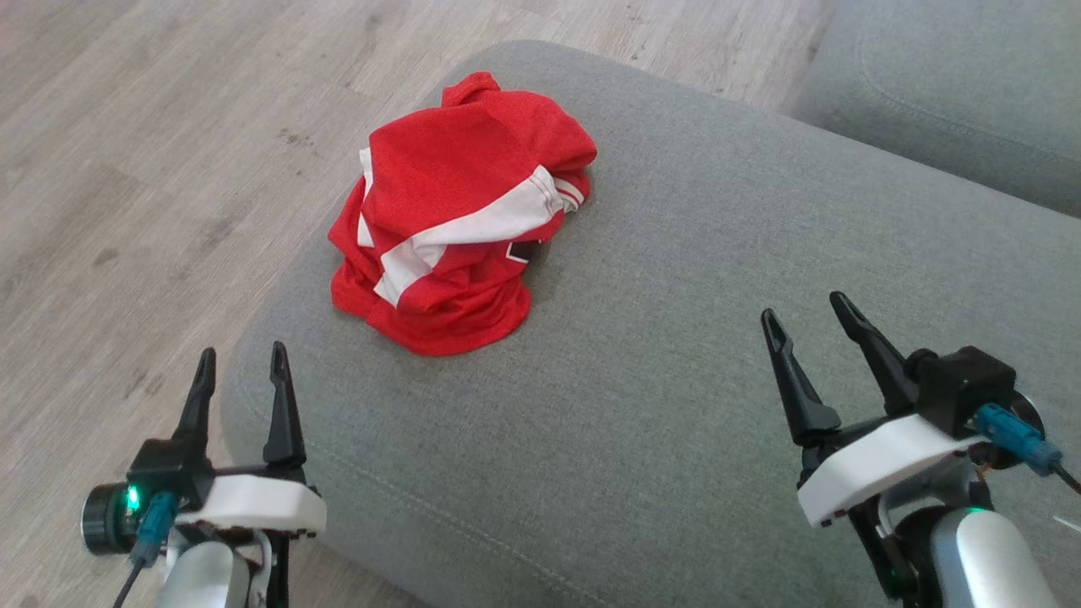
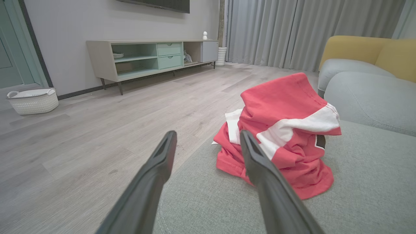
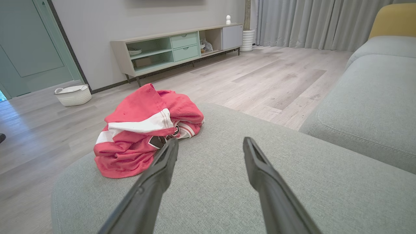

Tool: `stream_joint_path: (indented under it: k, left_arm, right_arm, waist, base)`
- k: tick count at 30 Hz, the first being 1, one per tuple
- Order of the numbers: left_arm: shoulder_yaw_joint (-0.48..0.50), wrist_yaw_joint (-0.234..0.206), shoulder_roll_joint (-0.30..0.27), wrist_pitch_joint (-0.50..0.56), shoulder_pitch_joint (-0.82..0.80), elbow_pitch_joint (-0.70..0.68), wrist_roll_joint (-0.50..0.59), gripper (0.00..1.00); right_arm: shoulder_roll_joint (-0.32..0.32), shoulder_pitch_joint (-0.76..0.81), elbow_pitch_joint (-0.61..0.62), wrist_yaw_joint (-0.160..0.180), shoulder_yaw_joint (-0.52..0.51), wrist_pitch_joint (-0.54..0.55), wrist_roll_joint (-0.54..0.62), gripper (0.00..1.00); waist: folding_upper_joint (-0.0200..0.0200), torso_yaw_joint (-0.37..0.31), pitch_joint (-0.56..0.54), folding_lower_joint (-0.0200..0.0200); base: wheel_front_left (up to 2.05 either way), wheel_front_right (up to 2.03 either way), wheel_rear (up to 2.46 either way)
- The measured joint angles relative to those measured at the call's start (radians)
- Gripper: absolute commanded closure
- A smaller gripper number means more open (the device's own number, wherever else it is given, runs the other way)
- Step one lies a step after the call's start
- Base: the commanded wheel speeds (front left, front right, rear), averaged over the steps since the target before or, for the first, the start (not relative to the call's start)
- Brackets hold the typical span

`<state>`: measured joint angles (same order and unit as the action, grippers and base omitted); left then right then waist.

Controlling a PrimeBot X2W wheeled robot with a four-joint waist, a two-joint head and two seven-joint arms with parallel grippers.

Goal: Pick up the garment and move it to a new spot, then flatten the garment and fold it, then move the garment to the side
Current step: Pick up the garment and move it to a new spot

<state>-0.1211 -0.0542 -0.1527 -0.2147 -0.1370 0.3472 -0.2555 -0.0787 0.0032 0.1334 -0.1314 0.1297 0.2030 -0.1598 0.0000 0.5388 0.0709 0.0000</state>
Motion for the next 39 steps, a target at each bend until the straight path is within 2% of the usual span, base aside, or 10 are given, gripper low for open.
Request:
stream_joint_path:
  k: [7, 12, 16, 19, 25, 30, 31, 32, 35, 39]
  left_arm:
    - [-0.022, 0.021, -0.001, -0.006, -0.040, 0.031, 0.009, 0.00]
    - [-0.045, 0.065, -0.006, 0.047, -0.221, 0.088, 0.008, 0.00]
    - [-0.061, 0.117, -0.024, 0.143, -0.403, 0.195, -0.003, 0.00]
    - [-0.071, 0.137, -0.035, 0.225, -0.518, 0.318, -0.017, 0.00]
    - [-0.070, 0.160, -0.056, 0.389, -0.692, 0.564, -0.058, 0.00]
    - [-0.069, 0.170, -0.057, 0.480, -0.745, 0.675, -0.090, 0.02]
    - [-0.070, 0.170, -0.056, 0.498, -0.754, 0.692, -0.100, 0.40]
    - [-0.071, 0.171, -0.056, 0.505, -0.762, 0.707, -0.107, 1.00]
    - [-0.078, 0.179, -0.056, 0.479, -0.773, 0.720, -0.110, 1.00]
    - [-0.085, 0.177, -0.064, 0.346, -0.776, 0.717, -0.104, 1.00]
  right_arm:
    - [-0.014, -0.011, 0.049, 0.000, -0.001, 0.032, 0.003, 0.00]
    - [-0.048, -0.056, 0.098, 0.000, -0.001, 0.065, 0.004, 0.00]
    - [-0.078, -0.097, 0.135, 0.000, -0.003, 0.095, 0.006, 0.00]
    - [-0.096, -0.128, 0.160, 0.000, -0.007, 0.108, 0.006, 0.00]
    - [-0.116, -0.165, 0.172, 0.000, -0.007, 0.125, 0.002, 0.00]
    - [-0.119, -0.166, 0.174, 0.000, -0.015, 0.133, 0.002, 0.00]
    - [-0.119, -0.167, 0.174, 0.000, -0.016, 0.133, 0.002, 0.00]
    - [-0.119, -0.168, 0.174, 0.000, -0.017, 0.133, 0.002, 0.00]
    - [-0.118, -0.174, 0.174, 0.000, -0.026, 0.133, -0.007, 0.00]
    - [-0.115, -0.176, 0.169, 0.000, -0.036, 0.131, -0.007, 0.00]
  waist:
    - [0.0000, -0.014, 0.042, 0.0000]
    - [0.0000, -0.046, 0.108, 0.0001]
    - [0.0000, -0.076, 0.176, 0.0002]
    - [0.0000, -0.097, 0.231, 0.0002]
    - [-0.0001, -0.145, 0.318, 0.0004]
    - [0.0000, -0.174, 0.347, 0.0002]
    - [-0.0001, -0.178, 0.350, 0.0003]
    - [0.0000, -0.182, 0.353, 0.0002]
    - [-0.0001, -0.183, 0.352, 0.0002]
    - [0.0000, -0.177, 0.330, 0.0000]
  base:
    - [0.00, 0.00, 0.00]
    - [0.00, 0.00, 0.00]
    - [0.00, 0.00, 0.00]
    - [0.00, 0.00, 0.00]
    - [0.00, 0.00, 0.00]
    - [0.00, 0.00, 0.00]
    - [0.00, 0.00, 0.00]
    - [0.00, 0.00, 0.00]
    - [0.00, 0.00, 0.00]
    - [0.00, 0.00, 0.00]
